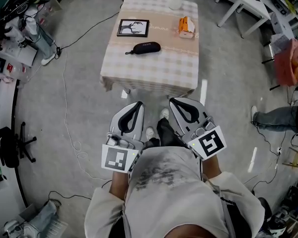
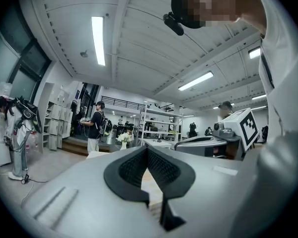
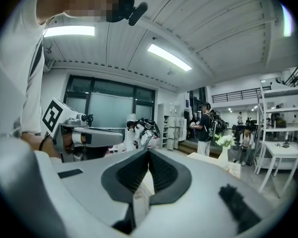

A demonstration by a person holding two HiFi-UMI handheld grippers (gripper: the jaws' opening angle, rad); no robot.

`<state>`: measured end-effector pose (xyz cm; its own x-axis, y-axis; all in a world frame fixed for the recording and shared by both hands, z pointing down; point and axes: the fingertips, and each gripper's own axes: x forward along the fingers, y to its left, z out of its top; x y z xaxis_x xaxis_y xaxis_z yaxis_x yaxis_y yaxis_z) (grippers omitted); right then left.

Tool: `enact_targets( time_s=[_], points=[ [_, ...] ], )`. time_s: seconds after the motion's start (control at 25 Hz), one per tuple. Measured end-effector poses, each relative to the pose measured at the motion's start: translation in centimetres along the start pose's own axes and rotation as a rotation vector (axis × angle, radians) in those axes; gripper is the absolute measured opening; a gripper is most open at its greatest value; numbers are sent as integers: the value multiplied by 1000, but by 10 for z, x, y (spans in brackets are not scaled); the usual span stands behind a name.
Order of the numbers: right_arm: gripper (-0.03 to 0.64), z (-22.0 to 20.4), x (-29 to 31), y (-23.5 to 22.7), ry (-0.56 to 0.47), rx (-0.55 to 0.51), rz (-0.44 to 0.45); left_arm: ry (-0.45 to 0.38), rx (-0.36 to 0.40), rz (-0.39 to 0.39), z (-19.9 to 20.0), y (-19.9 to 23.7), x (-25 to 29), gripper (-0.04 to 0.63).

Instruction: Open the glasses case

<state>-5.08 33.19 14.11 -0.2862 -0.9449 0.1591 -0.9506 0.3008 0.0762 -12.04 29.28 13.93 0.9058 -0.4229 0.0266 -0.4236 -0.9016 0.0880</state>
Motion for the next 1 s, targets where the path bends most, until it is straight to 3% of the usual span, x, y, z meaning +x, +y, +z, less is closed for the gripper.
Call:
enact_targets(
  time_s=[1.0],
  points=[
    [17,-8,70,-139,-30,12,199,59,29,161,5,38,139,2]
  ],
)
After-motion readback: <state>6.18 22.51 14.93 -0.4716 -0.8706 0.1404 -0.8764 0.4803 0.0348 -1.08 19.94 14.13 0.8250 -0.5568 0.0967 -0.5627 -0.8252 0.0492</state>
